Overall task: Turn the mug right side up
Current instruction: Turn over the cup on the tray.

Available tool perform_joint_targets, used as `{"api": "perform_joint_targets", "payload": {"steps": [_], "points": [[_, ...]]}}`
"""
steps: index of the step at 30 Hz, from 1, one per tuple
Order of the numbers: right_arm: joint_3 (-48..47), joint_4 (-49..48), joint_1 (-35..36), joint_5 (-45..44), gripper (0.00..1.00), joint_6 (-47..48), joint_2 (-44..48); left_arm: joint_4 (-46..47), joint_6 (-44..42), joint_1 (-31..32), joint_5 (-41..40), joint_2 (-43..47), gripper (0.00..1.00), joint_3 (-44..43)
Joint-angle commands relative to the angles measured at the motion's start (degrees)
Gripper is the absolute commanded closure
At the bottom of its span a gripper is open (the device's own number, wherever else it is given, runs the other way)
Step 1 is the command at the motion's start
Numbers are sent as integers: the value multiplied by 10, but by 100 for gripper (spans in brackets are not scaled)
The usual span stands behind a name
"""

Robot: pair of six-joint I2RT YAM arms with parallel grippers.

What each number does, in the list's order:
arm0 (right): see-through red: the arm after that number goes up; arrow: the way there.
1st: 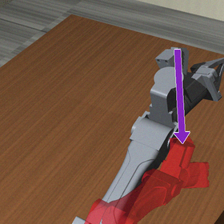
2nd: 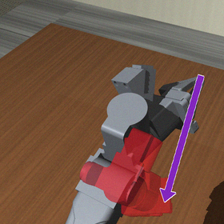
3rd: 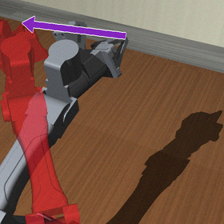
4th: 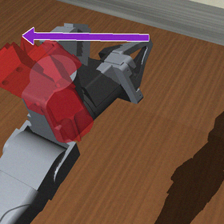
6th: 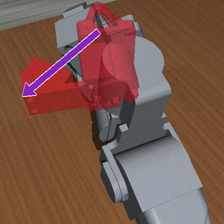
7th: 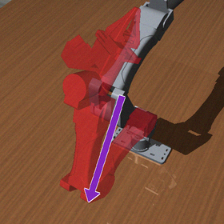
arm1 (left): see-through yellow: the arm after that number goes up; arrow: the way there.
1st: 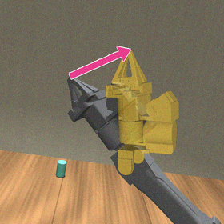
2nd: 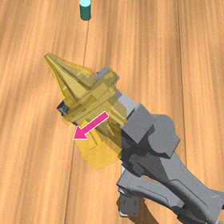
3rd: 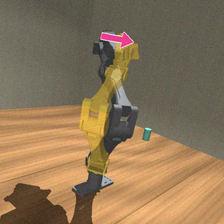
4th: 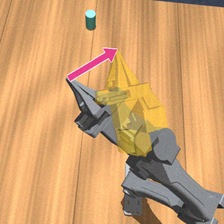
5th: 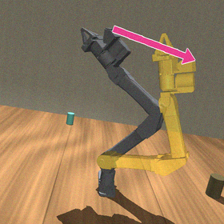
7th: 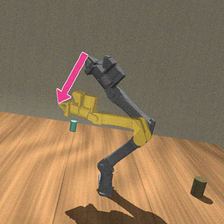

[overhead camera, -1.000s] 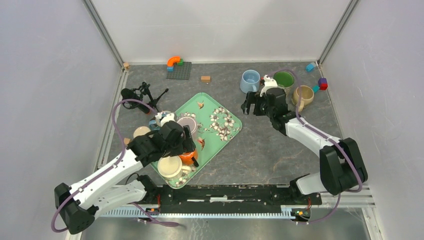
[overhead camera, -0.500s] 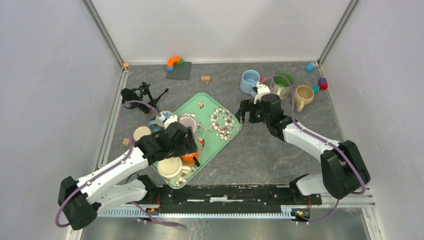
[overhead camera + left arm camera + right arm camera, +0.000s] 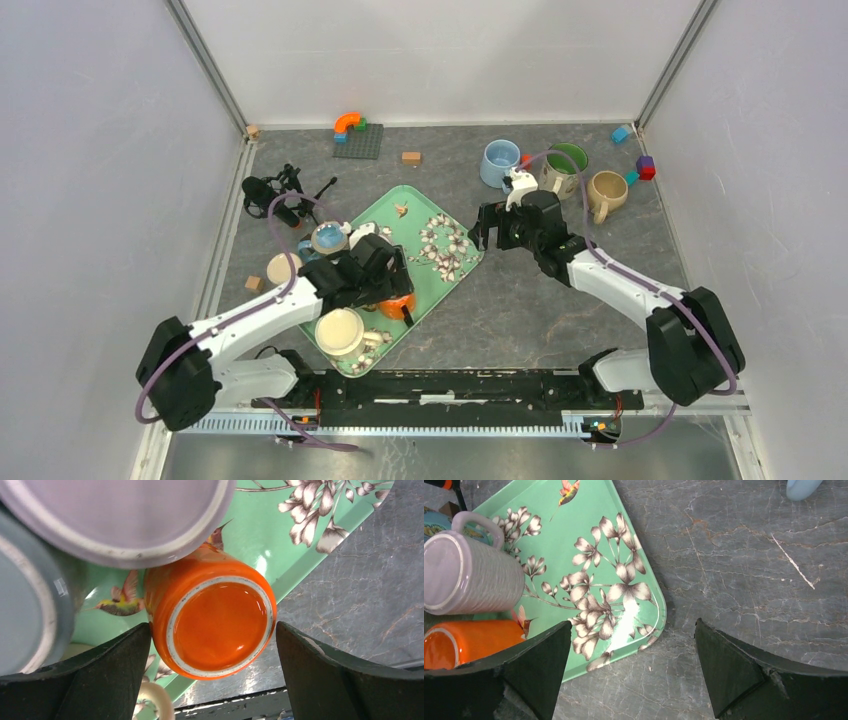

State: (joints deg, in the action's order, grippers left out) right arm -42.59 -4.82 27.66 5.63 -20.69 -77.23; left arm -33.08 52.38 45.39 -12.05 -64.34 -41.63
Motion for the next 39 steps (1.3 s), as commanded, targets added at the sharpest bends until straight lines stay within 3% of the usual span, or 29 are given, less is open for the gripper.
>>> {"api": "perform_joint_targets", "payload": {"steps": [1, 11, 26, 39], "points": [[5, 9, 5, 4, 2, 15, 23, 75, 14, -1, 17, -45, 0, -40], [16, 44, 13, -12, 2, 33, 62, 146, 4, -1, 32, -156, 0, -115], [54, 74, 64, -51, 2, 38, 111, 182, -32, -32, 81, -289, 0, -230], [-12, 98, 161, -135, 11, 26, 31, 154, -90, -96, 163, -231, 0, -255]]}}
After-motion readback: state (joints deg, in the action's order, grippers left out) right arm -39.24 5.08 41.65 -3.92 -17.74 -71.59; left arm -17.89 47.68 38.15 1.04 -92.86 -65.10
